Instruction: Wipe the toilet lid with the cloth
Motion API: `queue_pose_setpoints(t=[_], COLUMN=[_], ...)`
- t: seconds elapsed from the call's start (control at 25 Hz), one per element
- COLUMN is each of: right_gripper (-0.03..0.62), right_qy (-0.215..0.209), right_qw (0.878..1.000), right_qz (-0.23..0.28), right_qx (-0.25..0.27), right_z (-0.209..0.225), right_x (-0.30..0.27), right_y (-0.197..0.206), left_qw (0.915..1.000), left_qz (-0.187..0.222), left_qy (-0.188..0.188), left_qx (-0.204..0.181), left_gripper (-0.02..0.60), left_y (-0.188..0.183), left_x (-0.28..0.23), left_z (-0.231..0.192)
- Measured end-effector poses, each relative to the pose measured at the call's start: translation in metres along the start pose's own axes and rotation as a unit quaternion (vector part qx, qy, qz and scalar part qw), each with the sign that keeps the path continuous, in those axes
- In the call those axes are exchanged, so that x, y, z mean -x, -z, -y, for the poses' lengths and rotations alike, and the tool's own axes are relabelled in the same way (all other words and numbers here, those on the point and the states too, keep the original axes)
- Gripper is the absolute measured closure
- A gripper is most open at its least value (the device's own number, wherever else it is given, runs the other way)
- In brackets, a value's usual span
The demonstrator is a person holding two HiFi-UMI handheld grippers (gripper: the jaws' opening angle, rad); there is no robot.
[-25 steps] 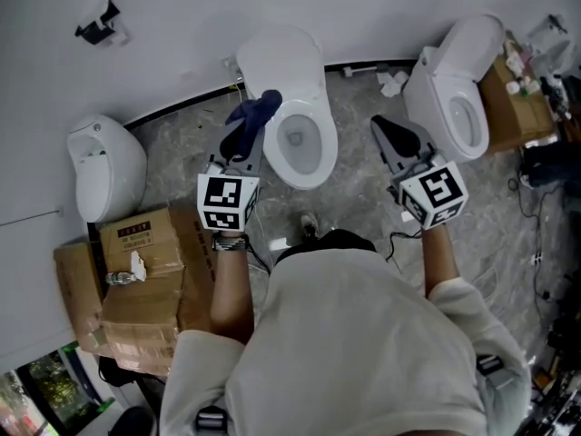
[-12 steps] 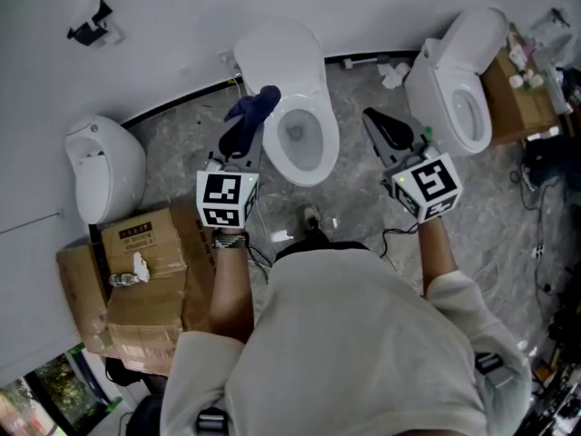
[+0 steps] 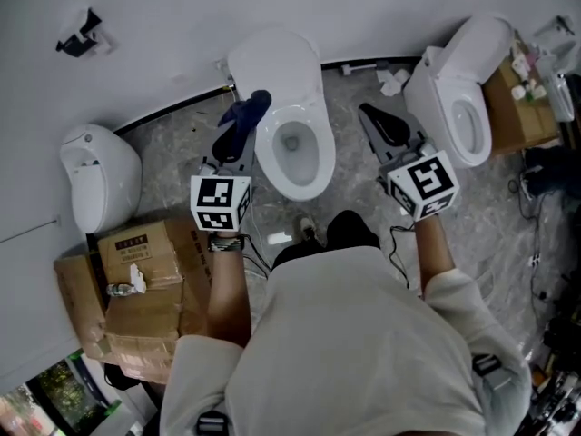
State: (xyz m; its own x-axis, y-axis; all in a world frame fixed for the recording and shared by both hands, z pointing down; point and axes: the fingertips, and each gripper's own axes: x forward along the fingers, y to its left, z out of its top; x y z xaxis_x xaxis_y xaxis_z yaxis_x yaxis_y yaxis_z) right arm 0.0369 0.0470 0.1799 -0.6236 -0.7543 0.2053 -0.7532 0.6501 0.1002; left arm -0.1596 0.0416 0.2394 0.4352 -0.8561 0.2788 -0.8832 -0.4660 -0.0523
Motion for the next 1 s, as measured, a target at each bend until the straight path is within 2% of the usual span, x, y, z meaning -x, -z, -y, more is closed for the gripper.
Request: queue_pose_setpoints(t=[0.28,0.56,0.84,1.0], right_gripper=[0.563,0.563,0.563,0.563], right_qy=[-0.016,-0.047,-0.05,-0.052], right_qw=[1.0,0.998,0.996,0.995], right_qz=[0.0,-0.012,-0.04,-0.051], right_qx=[-0.016,-0.041,-0.059,-0.071], right_z=[0.04,0.099,0.142,0.16], right_x=[-0.045,-0.103,-0.155,-0.163], right_y=[0.017,0.046,0.087,0.105], left_qw=[0.9999,0.998,0.9917,0.9873], left_qz=[-0.014,-0.053,-0.099,-0.131], left_qy=[0.007,-0.027,-0.068,-0.075], left_qx=[0.005,0.021,0.047,0.049], left_gripper=[0.502,0.502,0.502,0.502], left_y=[0.006,0.021,0.076,0.121], left_x=[-0.056,-0.138,-0.216,-0.256], left_z=[-0.019,-0.055,-0.105,-0.121])
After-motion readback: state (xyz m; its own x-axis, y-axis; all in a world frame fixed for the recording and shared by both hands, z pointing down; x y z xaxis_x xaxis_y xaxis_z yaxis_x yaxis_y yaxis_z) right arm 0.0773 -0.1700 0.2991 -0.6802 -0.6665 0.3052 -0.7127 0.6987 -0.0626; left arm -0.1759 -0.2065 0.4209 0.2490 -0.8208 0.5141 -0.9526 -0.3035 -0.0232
